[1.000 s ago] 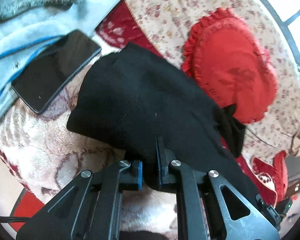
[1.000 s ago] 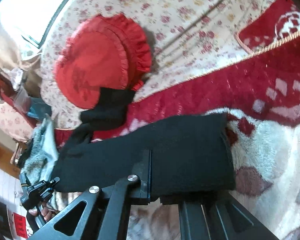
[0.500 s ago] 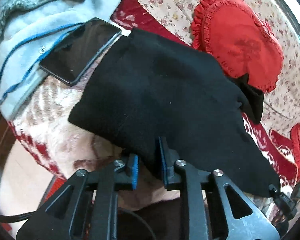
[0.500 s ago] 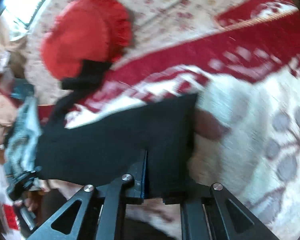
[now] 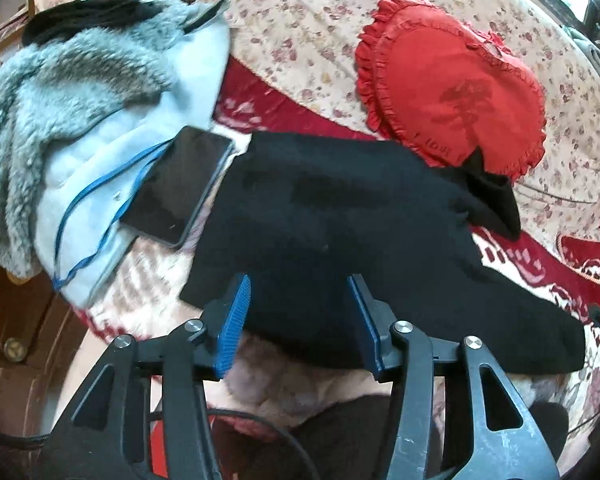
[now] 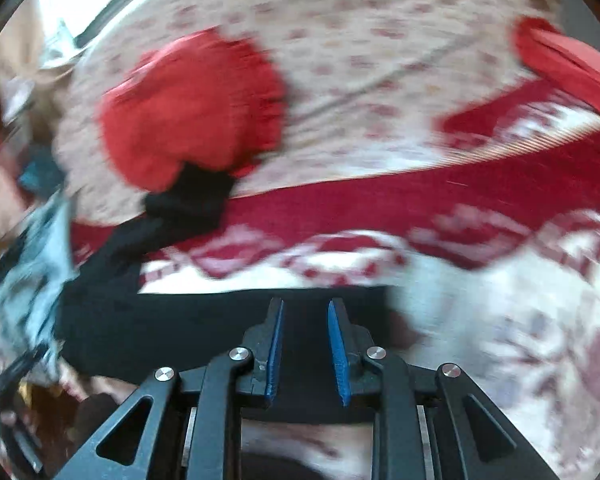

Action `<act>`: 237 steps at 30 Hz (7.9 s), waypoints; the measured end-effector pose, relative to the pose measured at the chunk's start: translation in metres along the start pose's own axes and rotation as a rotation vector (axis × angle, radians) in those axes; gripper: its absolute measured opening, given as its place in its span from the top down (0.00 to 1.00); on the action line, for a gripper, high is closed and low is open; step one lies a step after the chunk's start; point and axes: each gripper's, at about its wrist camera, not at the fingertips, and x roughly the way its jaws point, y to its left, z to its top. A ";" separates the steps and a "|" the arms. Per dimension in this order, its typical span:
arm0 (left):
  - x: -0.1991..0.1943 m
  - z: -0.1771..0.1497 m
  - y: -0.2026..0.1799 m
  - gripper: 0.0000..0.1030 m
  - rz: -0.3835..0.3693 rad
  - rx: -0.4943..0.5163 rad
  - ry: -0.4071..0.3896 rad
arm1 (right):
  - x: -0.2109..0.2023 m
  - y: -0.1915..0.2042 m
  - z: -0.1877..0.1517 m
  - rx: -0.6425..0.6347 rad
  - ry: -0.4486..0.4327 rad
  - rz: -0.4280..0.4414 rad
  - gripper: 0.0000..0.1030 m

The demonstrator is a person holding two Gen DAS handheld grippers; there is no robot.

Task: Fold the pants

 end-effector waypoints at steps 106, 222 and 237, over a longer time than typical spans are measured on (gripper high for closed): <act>0.061 0.004 -0.008 0.46 -0.005 -0.054 0.059 | 0.189 0.151 0.092 -0.219 0.181 -0.013 0.96; 0.024 -0.016 0.005 0.29 0.069 0.006 0.078 | 0.065 0.072 -0.027 -0.287 0.152 0.047 0.69; 0.050 -0.001 -0.115 0.29 -0.047 0.289 0.158 | 0.108 0.076 -0.017 -0.624 0.242 0.009 0.68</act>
